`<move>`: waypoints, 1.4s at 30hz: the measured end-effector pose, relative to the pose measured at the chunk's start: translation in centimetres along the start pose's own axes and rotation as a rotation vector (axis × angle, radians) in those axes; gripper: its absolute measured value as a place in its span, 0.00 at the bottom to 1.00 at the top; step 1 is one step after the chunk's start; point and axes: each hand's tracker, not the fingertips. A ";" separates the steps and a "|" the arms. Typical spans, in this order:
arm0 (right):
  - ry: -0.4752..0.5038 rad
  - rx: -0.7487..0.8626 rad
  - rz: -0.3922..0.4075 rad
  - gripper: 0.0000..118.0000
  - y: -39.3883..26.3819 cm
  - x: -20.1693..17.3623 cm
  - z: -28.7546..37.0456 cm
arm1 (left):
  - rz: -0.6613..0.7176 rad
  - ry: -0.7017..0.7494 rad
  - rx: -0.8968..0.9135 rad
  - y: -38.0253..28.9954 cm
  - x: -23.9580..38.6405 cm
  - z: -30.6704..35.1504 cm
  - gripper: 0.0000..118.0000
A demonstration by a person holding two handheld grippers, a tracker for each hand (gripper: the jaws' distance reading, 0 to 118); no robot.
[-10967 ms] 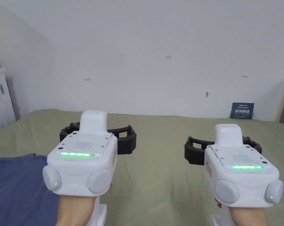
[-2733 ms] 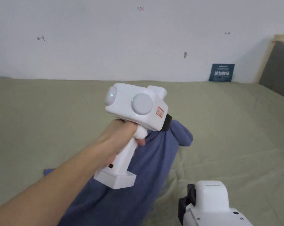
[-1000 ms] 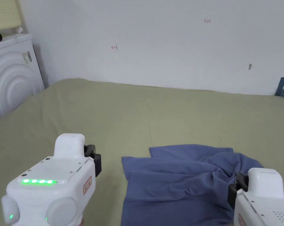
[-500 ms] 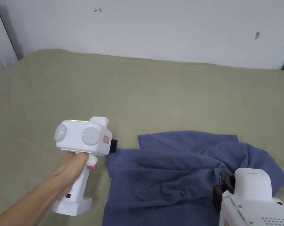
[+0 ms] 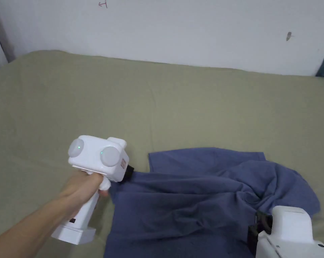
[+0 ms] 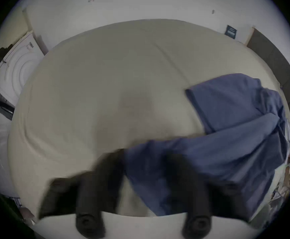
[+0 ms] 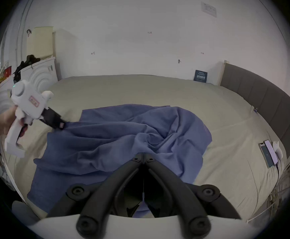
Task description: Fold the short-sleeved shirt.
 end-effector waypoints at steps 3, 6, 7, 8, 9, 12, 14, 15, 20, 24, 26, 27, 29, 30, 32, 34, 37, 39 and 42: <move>-0.030 0.000 -0.026 0.00 0.8 1.8 -0.1 | -0.012 -0.007 -0.003 -0.2 0.3 0.4 0.02; -0.090 -0.009 -0.059 0.00 2.5 5.0 -0.9 | 0.006 -0.020 -0.012 -0.7 0.6 0.2 0.03; -0.114 -0.021 -0.067 0.00 3.4 6.3 -1.5 | 0.011 -0.024 -0.011 -0.4 0.2 -0.1 0.03; -0.127 -0.023 -0.071 0.00 4.1 7.5 -2.2 | 0.013 -0.026 -0.009 -0.4 0.2 -0.1 0.03; -0.151 -0.031 -0.079 0.00 5.1 8.9 -3.1 | 0.012 -0.027 -0.008 -0.5 0.3 -0.1 0.03; -0.153 -0.113 -0.118 0.00 7.8 12.7 -7.0 | 0.002 -0.029 -0.005 -0.4 0.2 -0.6 0.03; -0.123 -0.170 -0.145 0.00 8.9 14.8 -9.6 | 0.002 -0.033 0.001 -0.6 0.1 -0.6 0.03; -0.130 -0.194 -0.152 0.00 9.2 15.6 -10.7 | 0.005 -0.037 0.004 -0.5 -0.1 -0.9 0.03; -0.046 -0.350 -0.118 0.89 9.4 17.6 -14.8 | 0.003 -0.050 0.012 -0.5 -0.4 -1.3 0.03; -0.110 -0.415 -0.084 0.86 7.4 17.2 -16.4 | 0.013 -0.055 0.015 -0.4 -0.5 -1.7 0.03; -0.119 -0.433 -0.081 0.69 6.3 17.0 -16.8 | 0.019 -0.053 0.015 -0.3 -0.5 -1.8 0.03; -0.110 -0.440 -0.085 0.55 5.8 16.9 -16.8 | 0.020 -0.051 0.016 -0.4 -0.4 -1.9 0.03; -0.104 -0.447 -0.097 0.39 5.8 17.0 -18.7 | 0.019 -0.045 0.018 -0.3 -0.3 -1.9 0.03; -0.110 -0.436 -0.097 0.24 6.0 16.4 -18.4 | 0.016 -0.042 0.021 -0.4 -0.3 -2.0 0.03; -0.071 -0.426 -0.109 0.06 6.7 16.1 -18.1 | 0.015 -0.035 0.028 -0.5 -0.1 -1.8 0.03; -0.101 -0.388 -0.084 0.06 7.5 15.4 -16.3 | 0.029 -0.032 0.048 -0.5 -0.4 -0.5 0.03; -0.072 -0.312 -0.021 0.06 9.3 15.5 -12.4 | 0.073 -0.036 0.107 -0.7 -2.0 3.4 0.03; -0.059 -0.264 -0.017 0.06 11.1 15.9 -9.4 | 0.114 -0.024 0.158 -0.7 -3.4 7.0 0.03; -0.021 -0.189 -0.030 0.06 14.0 16.1 -4.6 | 0.113 0.053 0.253 -0.5 -5.7 13.4 0.03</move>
